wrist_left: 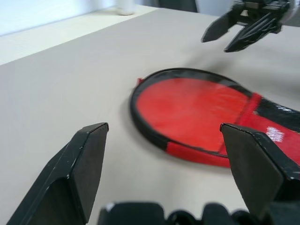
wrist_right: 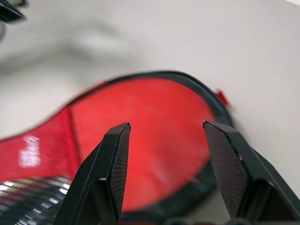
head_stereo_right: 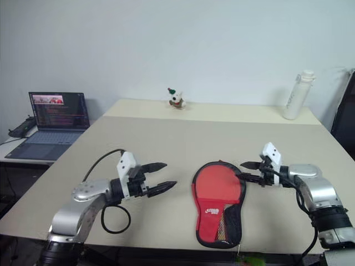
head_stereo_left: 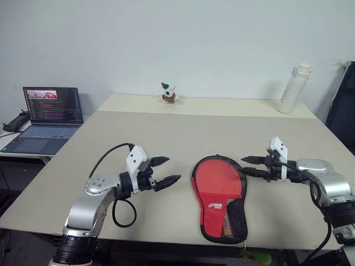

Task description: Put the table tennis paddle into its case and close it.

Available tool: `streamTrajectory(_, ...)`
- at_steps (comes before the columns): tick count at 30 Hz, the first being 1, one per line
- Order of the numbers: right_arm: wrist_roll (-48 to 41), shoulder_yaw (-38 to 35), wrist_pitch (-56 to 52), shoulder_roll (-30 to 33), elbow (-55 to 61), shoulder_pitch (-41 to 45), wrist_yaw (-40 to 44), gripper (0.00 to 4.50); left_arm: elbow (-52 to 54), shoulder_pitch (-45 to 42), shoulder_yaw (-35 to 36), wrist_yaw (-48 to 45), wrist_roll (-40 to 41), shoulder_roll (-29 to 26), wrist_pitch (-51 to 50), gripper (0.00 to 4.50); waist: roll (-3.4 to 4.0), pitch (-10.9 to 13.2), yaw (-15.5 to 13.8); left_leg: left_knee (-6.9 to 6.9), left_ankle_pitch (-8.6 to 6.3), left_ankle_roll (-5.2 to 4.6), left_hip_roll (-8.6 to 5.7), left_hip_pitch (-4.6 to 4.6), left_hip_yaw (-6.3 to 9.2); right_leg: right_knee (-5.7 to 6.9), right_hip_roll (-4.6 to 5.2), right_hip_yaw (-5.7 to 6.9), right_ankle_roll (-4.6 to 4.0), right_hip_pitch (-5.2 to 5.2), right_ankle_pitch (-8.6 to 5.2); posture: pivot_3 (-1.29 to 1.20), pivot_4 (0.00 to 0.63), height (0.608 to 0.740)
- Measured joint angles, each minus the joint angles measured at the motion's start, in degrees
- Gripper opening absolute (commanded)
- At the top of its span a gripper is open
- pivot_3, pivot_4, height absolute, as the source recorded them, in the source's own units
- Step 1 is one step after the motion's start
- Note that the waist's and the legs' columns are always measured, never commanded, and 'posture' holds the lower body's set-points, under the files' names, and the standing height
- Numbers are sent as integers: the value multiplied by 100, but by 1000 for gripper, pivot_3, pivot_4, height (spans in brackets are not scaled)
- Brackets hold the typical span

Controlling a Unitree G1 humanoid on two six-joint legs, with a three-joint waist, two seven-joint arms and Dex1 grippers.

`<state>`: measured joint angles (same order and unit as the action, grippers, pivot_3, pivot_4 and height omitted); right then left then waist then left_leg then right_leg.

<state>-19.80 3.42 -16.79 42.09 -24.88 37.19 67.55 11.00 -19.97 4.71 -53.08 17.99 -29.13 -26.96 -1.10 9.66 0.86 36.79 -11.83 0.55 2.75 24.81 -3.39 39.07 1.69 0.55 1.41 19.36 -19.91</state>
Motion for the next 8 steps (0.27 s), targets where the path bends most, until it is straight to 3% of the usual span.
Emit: streamTrajectory(8,147,-107,-17,361,-51,150,119,2738,-469,-77,-76,147,-40,-85,356,4187,3,4,0,-2,0,0,1,0,-3,-2,1,-3,0,1,0,0,150,740)
